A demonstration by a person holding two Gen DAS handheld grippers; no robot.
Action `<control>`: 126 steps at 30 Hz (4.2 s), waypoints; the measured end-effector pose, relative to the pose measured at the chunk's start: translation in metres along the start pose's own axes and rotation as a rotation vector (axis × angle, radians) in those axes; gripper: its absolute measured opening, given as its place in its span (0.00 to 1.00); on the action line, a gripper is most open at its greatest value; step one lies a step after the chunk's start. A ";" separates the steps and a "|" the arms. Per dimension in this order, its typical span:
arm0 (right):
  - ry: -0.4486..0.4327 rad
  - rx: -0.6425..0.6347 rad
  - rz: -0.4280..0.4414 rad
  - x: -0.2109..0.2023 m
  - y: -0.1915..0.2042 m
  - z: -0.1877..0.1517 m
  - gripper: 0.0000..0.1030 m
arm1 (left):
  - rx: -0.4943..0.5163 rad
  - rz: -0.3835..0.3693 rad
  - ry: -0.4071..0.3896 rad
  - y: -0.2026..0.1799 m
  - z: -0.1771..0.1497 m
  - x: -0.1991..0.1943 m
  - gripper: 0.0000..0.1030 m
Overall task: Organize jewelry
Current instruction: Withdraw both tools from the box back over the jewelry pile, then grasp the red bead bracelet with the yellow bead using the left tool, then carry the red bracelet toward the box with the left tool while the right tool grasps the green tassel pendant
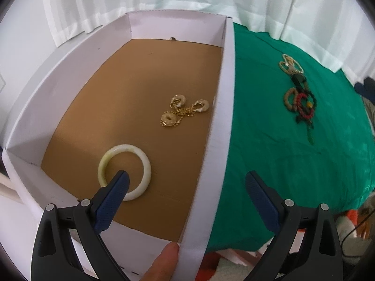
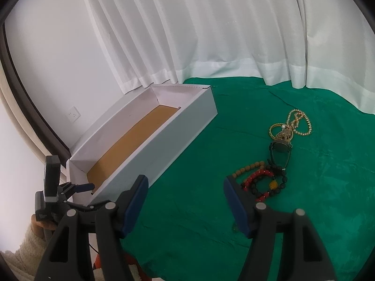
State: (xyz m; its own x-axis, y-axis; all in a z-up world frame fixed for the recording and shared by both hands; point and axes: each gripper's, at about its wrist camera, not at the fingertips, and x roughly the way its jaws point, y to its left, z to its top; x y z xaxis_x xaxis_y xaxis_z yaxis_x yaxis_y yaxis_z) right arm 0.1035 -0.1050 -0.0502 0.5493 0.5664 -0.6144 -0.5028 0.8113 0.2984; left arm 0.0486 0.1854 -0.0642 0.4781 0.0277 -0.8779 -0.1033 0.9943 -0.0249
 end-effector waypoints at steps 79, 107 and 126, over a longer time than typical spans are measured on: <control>0.008 0.225 -0.396 -0.081 -0.141 -0.138 0.77 | 0.241 -0.128 -0.078 -0.200 0.032 0.024 0.97; 0.015 0.267 -0.373 -0.083 -0.151 -0.146 0.77 | 0.253 -0.425 0.048 -0.213 0.084 0.077 0.07; 0.046 0.260 -0.338 -0.074 -0.147 -0.142 0.77 | -0.056 -0.499 -0.056 -0.141 0.110 0.022 0.07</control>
State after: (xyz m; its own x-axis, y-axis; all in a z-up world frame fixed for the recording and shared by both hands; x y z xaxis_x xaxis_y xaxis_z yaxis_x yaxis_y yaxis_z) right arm 0.0416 -0.2865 -0.1524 0.6206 0.2601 -0.7397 -0.1111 0.9630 0.2454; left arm 0.1694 0.0568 -0.0270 0.5267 -0.4429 -0.7256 0.1036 0.8806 -0.4623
